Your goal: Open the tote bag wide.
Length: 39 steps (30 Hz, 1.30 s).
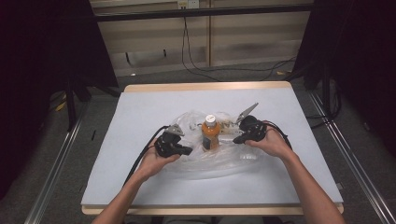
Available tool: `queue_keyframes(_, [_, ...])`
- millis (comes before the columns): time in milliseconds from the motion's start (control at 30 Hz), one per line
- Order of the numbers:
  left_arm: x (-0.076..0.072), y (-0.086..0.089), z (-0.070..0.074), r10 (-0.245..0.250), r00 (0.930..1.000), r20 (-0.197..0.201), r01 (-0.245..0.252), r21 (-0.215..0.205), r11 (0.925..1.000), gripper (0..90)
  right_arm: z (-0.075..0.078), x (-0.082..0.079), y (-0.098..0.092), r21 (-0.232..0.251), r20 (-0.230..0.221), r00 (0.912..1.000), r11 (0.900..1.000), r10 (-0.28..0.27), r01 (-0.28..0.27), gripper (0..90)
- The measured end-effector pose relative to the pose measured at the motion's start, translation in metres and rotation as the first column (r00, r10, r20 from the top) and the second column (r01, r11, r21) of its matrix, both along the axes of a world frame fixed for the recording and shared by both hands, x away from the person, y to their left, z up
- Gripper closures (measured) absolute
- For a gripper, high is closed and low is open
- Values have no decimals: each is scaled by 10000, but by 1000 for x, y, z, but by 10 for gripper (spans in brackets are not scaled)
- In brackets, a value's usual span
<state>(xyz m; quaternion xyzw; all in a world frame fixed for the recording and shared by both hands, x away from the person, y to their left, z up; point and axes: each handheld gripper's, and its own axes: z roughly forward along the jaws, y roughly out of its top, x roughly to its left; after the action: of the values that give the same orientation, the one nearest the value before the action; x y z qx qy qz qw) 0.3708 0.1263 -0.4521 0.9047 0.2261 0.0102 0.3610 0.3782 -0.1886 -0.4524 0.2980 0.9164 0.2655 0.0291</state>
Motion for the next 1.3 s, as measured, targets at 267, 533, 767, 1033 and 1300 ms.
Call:
queue_keyframes(267, [18,12,-12,973,9948,-310,-968,143,9952,900,-10,-18,-20,-75,-252,9995,9997,216,-218,900])
queue_keyframes(533, [14,17,-18,1193,9926,-211,-1183,437,9920,900,-7,-27,-35,40,-289,9995,9999,-112,113,900])
queue_keyframes(767, [19,19,-4,1394,9902,-21,-1390,-831,9868,900,-4,-18,-24,524,183,9992,9980,-351,341,900])
queue_keyframes(1033, [3,10,5,721,9972,215,-704,-721,9949,900,-3,-22,-2,745,108,9998,9970,184,-192,900])
queue_keyframes(1300, [2,9,-2,736,9973,8,-734,-642,9952,900,-6,-50,17,659,-216,9917,9900,1266,-1250,900])
